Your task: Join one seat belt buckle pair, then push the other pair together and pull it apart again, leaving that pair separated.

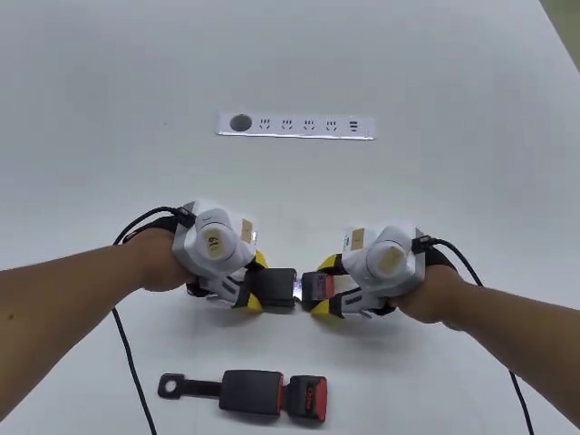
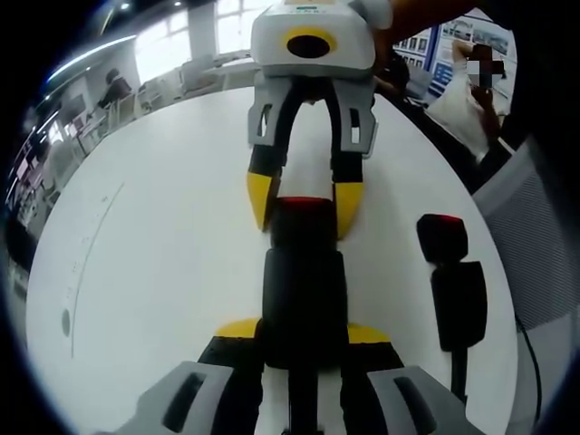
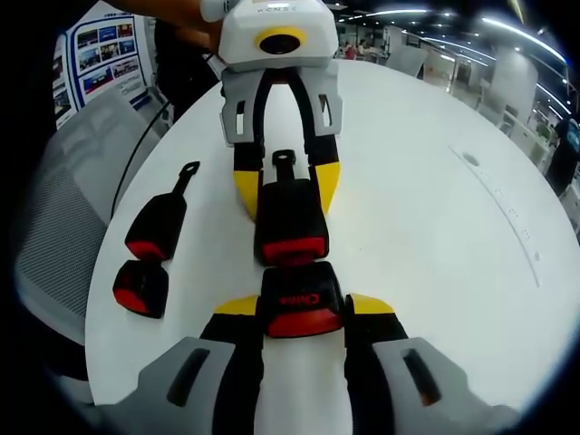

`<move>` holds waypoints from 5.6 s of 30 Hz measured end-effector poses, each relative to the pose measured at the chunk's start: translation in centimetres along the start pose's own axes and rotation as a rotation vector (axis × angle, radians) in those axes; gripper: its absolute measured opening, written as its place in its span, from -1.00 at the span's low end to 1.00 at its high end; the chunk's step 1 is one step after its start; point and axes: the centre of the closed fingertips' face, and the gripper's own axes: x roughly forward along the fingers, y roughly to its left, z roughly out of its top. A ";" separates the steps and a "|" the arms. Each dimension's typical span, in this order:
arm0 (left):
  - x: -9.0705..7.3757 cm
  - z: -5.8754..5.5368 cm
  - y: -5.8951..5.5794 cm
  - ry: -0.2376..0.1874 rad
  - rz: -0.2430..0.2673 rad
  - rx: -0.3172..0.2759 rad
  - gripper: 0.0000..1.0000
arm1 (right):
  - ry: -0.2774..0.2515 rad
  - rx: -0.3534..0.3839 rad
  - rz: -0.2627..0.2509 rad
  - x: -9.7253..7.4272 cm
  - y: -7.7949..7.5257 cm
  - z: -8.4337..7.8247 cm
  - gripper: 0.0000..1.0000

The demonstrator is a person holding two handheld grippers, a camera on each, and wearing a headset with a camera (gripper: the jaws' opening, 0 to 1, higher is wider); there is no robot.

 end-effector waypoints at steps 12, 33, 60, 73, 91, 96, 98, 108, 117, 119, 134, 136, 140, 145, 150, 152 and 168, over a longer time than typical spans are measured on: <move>0.1 -0.1 0.1 0.022 0.000 0.014 -0.34 | 0.003 -0.008 0.001 -0.1 -0.1 0.0 -0.36; 0.1 -0.2 0.2 0.001 0.010 -0.009 -0.34 | -0.004 -0.001 -0.003 -1.3 -0.4 -1.4 -0.35; -0.1 0.0 0.1 -0.053 -0.002 -0.009 -0.34 | -0.046 0.009 -0.003 -4.3 -0.3 -3.9 -0.34; -0.1 -0.1 0.2 -0.058 -0.002 -0.010 -0.34 | -0.039 0.018 -0.012 -6.7 -1.1 -6.6 -0.34; -0.2 0.1 0.1 -0.054 0.000 -0.012 -0.33 | -0.012 0.030 -0.025 -9.9 -1.5 -9.0 -0.33; -0.2 0.2 0.1 -0.047 0.001 -0.014 -0.33 | -0.005 0.026 -0.031 -10.3 -1.7 -9.4 -0.33; -0.2 0.1 0.1 -0.045 0.003 -0.014 -0.33 | 0.002 0.013 -0.034 -10.3 -1.8 -9.5 -0.33; -0.1 0.0 0.2 -0.034 0.008 -0.022 -0.33 | 0.005 0.020 -0.041 -10.1 -2.0 -10.2 -0.33; 0.0 0.1 -0.1 -0.042 0.025 -0.028 -0.30 | 0.009 0.039 -0.053 -9.9 -1.8 -10.5 -0.32; 0.0 0.2 -0.2 -0.042 0.025 -0.038 -0.27 | 0.008 0.060 -0.060 -9.8 -1.8 -10.5 -0.29; -2.8 1.8 0.2 -0.196 0.204 -0.316 0.38 | -0.084 0.320 -0.312 -11.0 -2.4 -9.6 0.39; -3.6 1.7 0.4 -0.216 0.249 -0.360 0.44 | -0.116 0.319 -0.375 -11.4 -2.6 -9.1 0.37; -5.3 1.4 0.8 -0.265 0.334 -0.446 0.63 | -0.174 0.398 -0.478 -12.5 -2.3 -8.4 0.50; -7.5 1.1 0.7 -0.313 0.425 -0.559 0.71 | -0.231 0.483 -0.605 -14.0 -2.7 -8.3 0.64; -8.7 -0.3 -0.6 -0.308 0.463 -0.692 0.79 | -0.276 0.509 -0.657 -15.1 -1.8 -7.0 0.72; -9.2 -0.7 -1.0 -0.319 0.498 -0.690 0.83 | -0.281 0.508 -0.674 -15.1 -1.4 -6.8 0.79; -12.9 -1.7 -6.8 -0.462 0.585 -0.732 1.00 | -0.344 0.514 -0.728 -14.7 3.7 -4.4 0.92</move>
